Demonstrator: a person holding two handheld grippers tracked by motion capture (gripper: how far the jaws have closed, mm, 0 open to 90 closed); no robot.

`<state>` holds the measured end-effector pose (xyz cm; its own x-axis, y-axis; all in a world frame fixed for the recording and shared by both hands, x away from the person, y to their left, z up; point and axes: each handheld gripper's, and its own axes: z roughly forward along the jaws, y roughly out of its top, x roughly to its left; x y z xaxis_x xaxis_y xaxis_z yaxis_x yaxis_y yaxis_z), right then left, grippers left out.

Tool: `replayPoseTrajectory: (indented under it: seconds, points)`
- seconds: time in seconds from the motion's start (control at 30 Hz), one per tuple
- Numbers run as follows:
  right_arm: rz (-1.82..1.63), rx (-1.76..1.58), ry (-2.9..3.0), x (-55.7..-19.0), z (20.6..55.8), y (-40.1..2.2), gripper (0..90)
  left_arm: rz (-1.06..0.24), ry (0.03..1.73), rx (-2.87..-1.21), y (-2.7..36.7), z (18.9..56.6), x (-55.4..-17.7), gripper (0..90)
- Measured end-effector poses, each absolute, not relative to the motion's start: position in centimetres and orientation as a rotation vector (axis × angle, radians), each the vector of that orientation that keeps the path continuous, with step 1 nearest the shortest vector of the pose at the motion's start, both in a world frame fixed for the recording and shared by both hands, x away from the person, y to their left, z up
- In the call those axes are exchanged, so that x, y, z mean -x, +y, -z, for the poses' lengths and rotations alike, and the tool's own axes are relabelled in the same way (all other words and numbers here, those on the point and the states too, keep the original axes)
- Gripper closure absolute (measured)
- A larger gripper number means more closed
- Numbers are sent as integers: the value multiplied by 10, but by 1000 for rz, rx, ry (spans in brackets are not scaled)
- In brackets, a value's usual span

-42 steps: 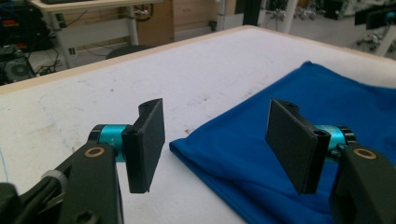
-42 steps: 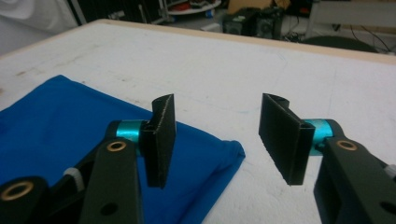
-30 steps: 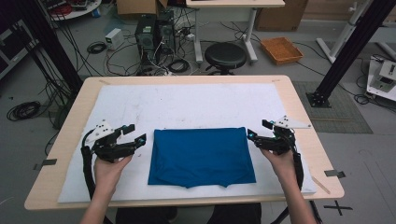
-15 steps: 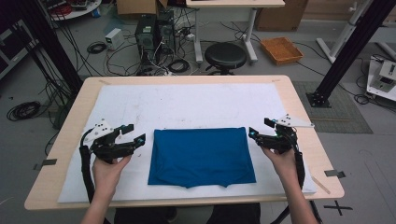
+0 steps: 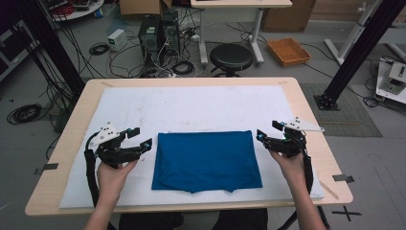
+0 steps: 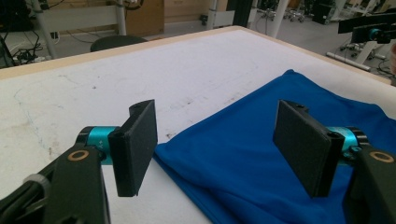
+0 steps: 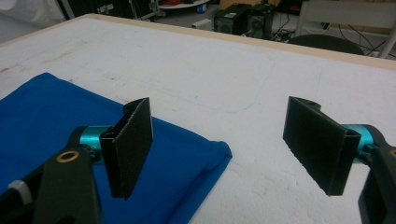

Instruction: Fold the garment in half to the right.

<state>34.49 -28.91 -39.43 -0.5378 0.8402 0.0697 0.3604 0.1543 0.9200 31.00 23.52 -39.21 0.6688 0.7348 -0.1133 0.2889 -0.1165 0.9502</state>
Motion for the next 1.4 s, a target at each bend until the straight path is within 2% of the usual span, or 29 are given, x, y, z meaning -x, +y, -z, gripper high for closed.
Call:
replayPoseTrajectory:
  seconds: [0.47,0.7,0.97,1.07,1.27,1.4]
  points:
    - [-1360,-1139,1978,-342,396,-291,274,-446,843,-1723,224,390,-308,313]
    - [-1362,-1130,1986,-341,397,-290,282,-374,907,-1758,223,397,-293,338]
    - [-1366,-1125,1988,-339,397,-289,285,-338,972,-1734,231,414,-262,381]
    - [-1369,-1125,1991,-339,397,-288,285,-338,973,-1732,233,421,-253,459]
    - [-1368,-1113,2004,-339,397,-284,291,-312,1029,-1744,231,432,-249,460]
    - [-1363,-1108,2006,-340,399,-284,296,-257,1066,-1761,224,439,-248,515]
